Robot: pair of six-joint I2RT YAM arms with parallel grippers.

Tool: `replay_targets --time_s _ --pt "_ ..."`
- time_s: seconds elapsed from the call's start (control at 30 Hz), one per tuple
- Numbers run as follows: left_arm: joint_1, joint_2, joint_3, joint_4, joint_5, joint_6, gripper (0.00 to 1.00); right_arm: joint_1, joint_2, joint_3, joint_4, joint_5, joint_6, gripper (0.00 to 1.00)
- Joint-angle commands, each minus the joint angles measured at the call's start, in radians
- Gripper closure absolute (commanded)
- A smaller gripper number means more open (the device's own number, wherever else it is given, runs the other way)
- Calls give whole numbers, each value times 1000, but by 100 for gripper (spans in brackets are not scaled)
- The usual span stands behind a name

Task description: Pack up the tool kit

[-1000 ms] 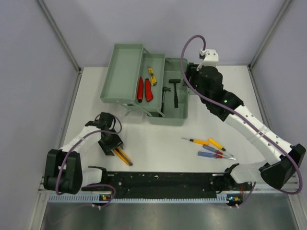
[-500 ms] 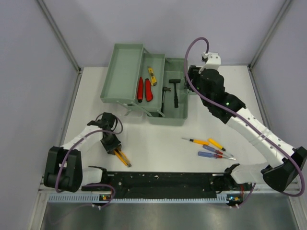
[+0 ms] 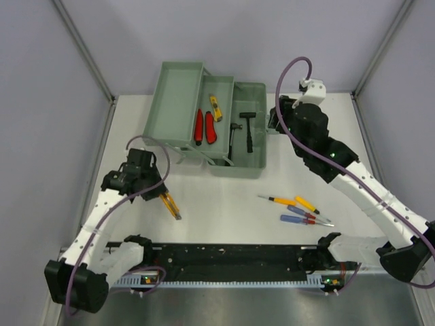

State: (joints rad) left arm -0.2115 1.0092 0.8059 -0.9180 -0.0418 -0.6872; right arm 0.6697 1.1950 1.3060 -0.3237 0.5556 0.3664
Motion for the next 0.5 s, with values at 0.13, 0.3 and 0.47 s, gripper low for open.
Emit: replay_targets --time_s 0.13,0.3,0.47 --pt "-52 -123 297 42 181 208 100 -16 -97 -73 2 92 62 42" --pt "-77 -83 413 240 330 245 100 -18 -130 -100 -34 113 72 42" --pt "-103 40 535 387 385 271 100 -18 -161 -114 -72 129 83 42"
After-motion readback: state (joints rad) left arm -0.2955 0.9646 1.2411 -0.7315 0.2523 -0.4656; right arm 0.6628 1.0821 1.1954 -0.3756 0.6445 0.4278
